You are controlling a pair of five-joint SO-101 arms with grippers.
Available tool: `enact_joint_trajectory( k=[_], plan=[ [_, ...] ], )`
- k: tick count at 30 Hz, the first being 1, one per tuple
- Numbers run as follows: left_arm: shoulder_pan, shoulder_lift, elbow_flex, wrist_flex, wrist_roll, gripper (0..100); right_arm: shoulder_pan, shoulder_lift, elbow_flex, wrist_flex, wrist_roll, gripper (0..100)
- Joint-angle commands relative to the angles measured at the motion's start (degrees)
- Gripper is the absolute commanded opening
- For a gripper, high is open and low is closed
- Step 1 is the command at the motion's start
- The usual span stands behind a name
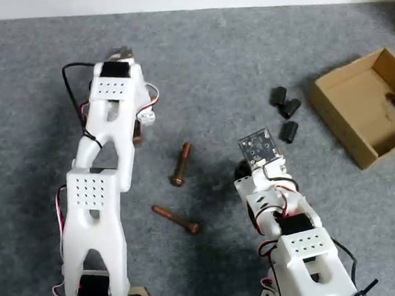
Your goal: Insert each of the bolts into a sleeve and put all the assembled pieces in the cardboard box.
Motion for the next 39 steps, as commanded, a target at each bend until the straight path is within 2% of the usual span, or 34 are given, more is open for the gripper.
enact_joint_trajectory(
  k=[1, 5, 10, 12, 16, 24, 28, 35, 39],
  plan=[
    [0.92, -1.89, -3.91, 5.10, 6.95, 1, -0.40, -1.45, -0.57, -1.54, 0.70, 0.4],
    [-0.84, -1.98, -4.18, 5.27, 16.88, 1, -0.40, -1.45, -0.57, -1.54, 0.70, 0.4],
    [-4.70, -1.80, -3.38, 5.36, 37.45, 1, -0.31, -1.45, -0.48, -1.54, 0.70, 0.4],
    [-6.20, -1.80, -3.56, 5.36, 41.05, 1, -0.31, -1.45, -0.48, -1.54, 0.70, 0.4],
    [-8.13, -1.54, -2.95, 5.36, 42.46, 1, -0.31, -1.36, -0.48, -1.54, 0.70, 0.4],
    [-7.78, -1.71, -3.21, 5.27, 42.55, 1, -0.40, -1.19, -0.48, -1.54, 0.79, 0.4],
    [-4.97, -1.71, -3.21, 5.27, 42.55, 1, -0.48, -1.10, -0.48, -1.54, 0.79, 0.4],
    [4.00, -1.89, -1.36, 5.71, 42.20, 1, -0.48, -1.10, -0.48, -1.54, 0.79, 0.4],
    [4.62, -1.98, 1.19, 5.71, 42.46, 1, -0.48, -1.10, -0.48, -1.54, 0.79, 0.4]
  ],
)
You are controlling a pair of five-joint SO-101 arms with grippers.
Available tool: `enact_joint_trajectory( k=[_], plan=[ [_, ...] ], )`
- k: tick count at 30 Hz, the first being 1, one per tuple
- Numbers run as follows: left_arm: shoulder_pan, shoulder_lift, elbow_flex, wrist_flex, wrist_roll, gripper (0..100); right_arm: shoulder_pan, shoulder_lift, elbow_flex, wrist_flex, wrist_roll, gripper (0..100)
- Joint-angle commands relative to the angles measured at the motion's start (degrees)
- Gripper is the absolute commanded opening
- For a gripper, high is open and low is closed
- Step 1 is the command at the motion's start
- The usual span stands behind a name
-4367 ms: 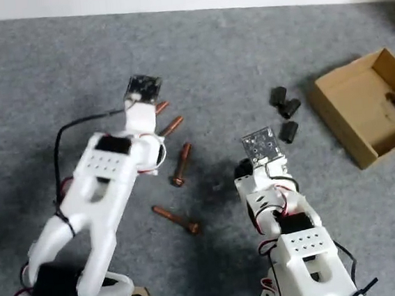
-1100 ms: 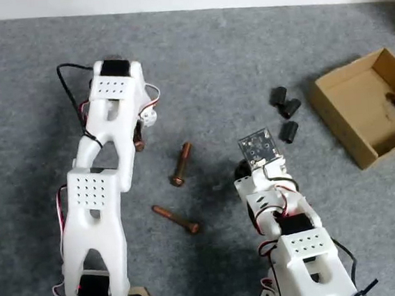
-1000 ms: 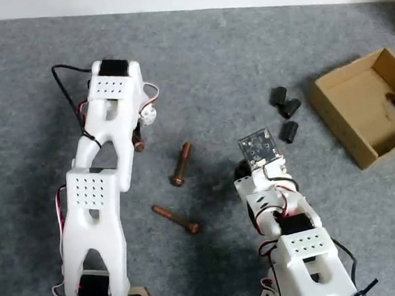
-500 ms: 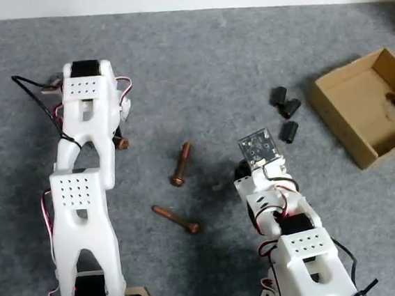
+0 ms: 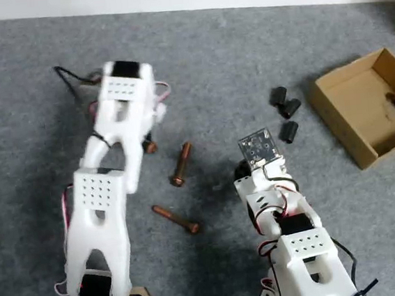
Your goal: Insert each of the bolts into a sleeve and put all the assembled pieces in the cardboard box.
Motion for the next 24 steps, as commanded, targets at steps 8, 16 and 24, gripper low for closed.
enact_joint_trajectory(
  k=[8, 16, 24],
  plan=[
    [-2.07, -14.81, 12.70, 0.88, 2.55, 1, -0.57, -1.01, -0.48, -1.63, 2.29, 0.4],
    [-6.37, -35.38, 32.31, -0.09, 6.15, 1, -0.66, -1.01, -0.48, -1.63, 2.29, 0.4],
    [-9.89, -35.91, 34.07, -0.26, -1.67, 28, -0.66, -1.01, -0.48, -1.63, 2.29, 0.4]
  ],
)
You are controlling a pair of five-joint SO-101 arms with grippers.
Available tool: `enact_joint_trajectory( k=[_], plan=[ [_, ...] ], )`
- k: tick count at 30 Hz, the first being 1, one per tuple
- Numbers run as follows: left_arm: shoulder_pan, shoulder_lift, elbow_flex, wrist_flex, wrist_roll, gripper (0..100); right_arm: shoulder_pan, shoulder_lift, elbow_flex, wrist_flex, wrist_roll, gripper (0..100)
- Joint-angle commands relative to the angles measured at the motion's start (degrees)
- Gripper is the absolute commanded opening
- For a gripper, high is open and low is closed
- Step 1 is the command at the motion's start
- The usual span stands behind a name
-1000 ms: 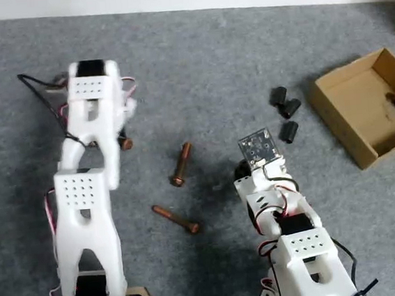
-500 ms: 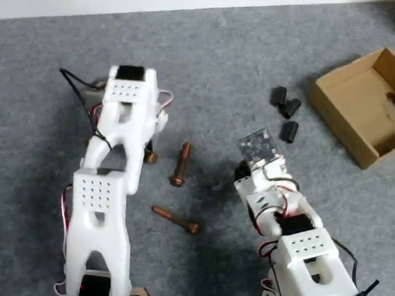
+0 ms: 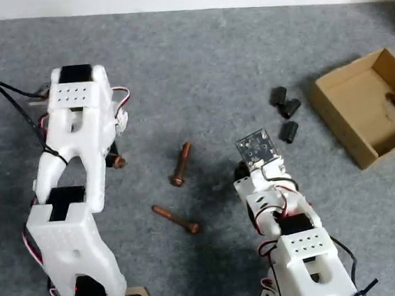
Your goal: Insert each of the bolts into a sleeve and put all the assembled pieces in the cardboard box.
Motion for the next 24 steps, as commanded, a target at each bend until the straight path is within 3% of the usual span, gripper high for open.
enact_joint_trajectory(
  k=[1, 5, 8, 11, 24],
  plan=[
    [-0.22, -4.70, 1.80, 0.26, -1.41, 35, -0.48, -1.01, -0.48, -1.63, 0.70, 0.4],
    [0.04, -4.79, 6.11, 0.35, -1.49, 60, -0.48, -1.01, -0.48, -1.63, 0.70, 0.4],
    [-0.04, -4.88, 8.66, 0.35, -1.67, 68, -0.48, -1.01, -0.48, -1.63, 0.70, 0.4],
    [-0.04, -4.88, 9.89, 0.35, -5.27, 69, -0.48, -1.01, -0.48, -1.63, 0.79, 0.4],
    [-1.36, -12.26, 6.73, 0.35, -45.27, 69, -0.48, -1.01, -0.48, -1.63, 0.79, 0.4]
  ],
)
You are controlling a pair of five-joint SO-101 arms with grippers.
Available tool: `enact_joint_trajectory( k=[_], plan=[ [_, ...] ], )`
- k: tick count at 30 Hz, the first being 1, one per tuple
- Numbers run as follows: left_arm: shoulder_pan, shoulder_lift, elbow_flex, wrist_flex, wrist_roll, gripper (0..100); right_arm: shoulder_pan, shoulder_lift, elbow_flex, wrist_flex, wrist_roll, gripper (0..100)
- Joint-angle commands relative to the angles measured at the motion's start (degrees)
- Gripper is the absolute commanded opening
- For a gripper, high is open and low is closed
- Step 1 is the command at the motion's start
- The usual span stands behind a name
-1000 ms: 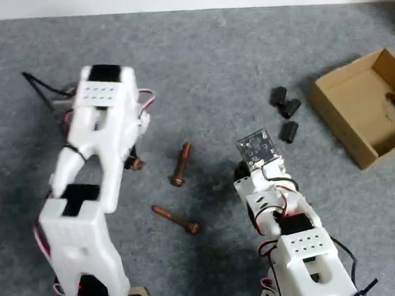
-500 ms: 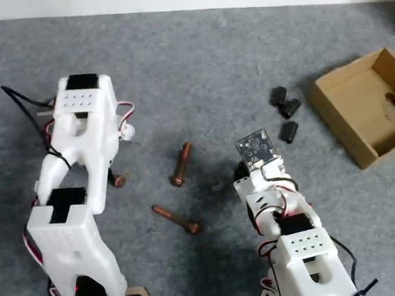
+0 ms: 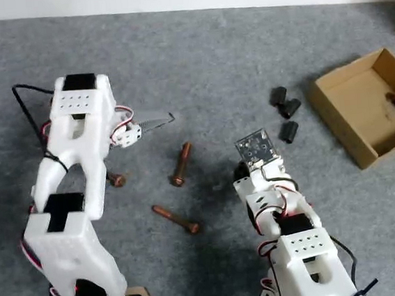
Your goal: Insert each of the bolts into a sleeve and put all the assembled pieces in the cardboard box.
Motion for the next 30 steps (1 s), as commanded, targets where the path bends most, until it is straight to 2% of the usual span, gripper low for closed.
enact_joint_trajectory(
  k=[1, 4, 6, 9, 11, 15, 19, 21, 28, 30],
  plan=[
    [-1.89, -7.60, -2.42, 0.35, -13.19, 69, -0.31, -1.01, -0.48, -1.63, 0.79, 0.4],
    [-3.38, -10.07, -2.59, 0.35, -21.01, 68, -0.31, -1.01, -0.48, -1.63, 0.79, 0.4],
    [-4.70, -9.71, -2.51, 0.26, -18.64, 66, -0.31, -1.01, -0.48, -1.63, 0.79, 0.4],
    [-5.23, -8.31, -2.51, 0.26, -9.58, 57, -0.31, -1.01, -0.48, -1.63, 0.88, 0.4],
    [-5.49, -7.78, -2.68, 0.26, -9.85, 54, -0.31, -1.01, -0.48, -1.63, 0.88, 0.4],
    [-7.43, -7.60, -2.51, 0.26, -18.81, 54, -0.31, -1.01, -0.48, -1.54, 0.79, 0.4],
    [-8.84, -7.52, -2.95, 0.18, -34.02, 54, -0.31, -1.01, -0.48, -1.54, 0.88, 0.4],
    [-8.40, -7.34, -2.95, 0.18, -39.30, 54, -0.31, -1.01, -0.48, -1.54, 0.88, 0.4],
    [-8.57, -7.16, -2.59, 0.18, -40.79, 54, -0.40, -1.01, -0.48, -1.54, 0.88, 0.4],
    [-8.57, -7.52, -2.95, 0.09, -46.33, 54, -0.40, -1.01, -0.48, -1.54, 0.88, 0.4]
  ],
)
